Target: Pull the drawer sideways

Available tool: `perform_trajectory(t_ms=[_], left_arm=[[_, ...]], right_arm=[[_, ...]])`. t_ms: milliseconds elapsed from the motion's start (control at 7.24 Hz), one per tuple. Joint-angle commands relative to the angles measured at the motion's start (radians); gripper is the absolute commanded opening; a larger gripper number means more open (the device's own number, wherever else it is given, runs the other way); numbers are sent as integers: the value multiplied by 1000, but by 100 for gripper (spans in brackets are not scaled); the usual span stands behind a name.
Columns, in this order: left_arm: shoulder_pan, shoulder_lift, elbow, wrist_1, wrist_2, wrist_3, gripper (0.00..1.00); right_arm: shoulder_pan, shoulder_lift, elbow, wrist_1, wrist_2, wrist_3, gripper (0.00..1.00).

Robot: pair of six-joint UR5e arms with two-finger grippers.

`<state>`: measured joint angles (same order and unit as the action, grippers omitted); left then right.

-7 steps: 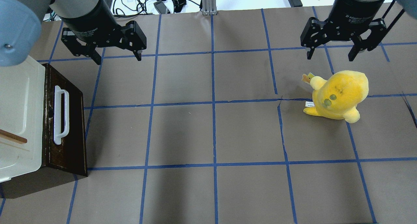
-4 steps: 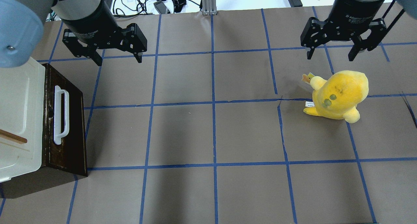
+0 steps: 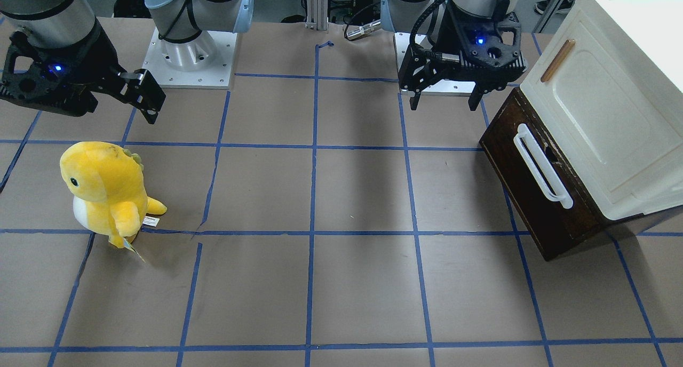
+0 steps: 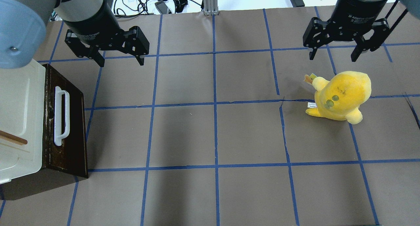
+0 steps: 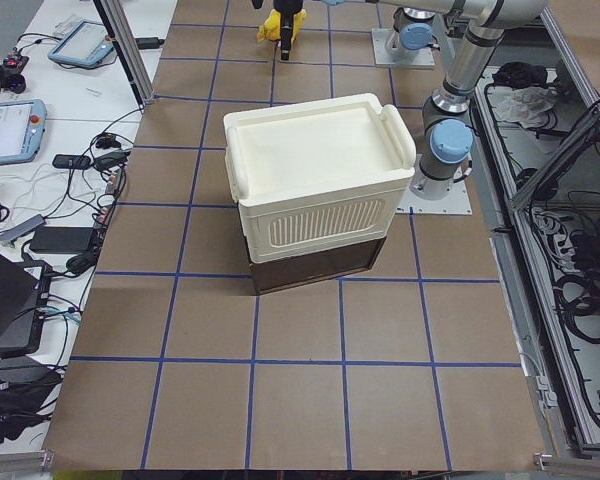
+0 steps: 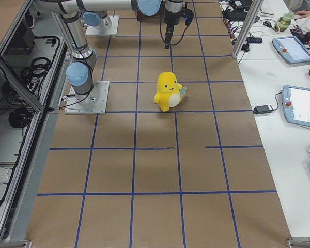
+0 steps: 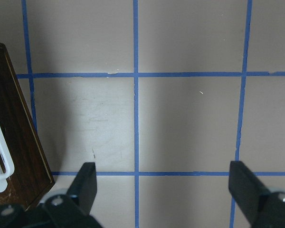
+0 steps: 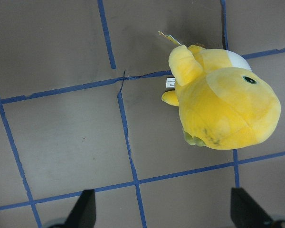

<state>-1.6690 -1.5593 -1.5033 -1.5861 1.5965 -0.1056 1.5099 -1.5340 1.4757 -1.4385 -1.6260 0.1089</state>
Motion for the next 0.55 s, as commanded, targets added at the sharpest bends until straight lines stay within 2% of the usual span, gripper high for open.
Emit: perform_trajectory(t_ms=[0,415], left_arm=[[0,-1,0,0,-1,0,100],[0,-4,-3,0,-1,-15,100]], right_arm=[[1,0,0,0,0,0,100],[1,0,0,0,0,0,100]])
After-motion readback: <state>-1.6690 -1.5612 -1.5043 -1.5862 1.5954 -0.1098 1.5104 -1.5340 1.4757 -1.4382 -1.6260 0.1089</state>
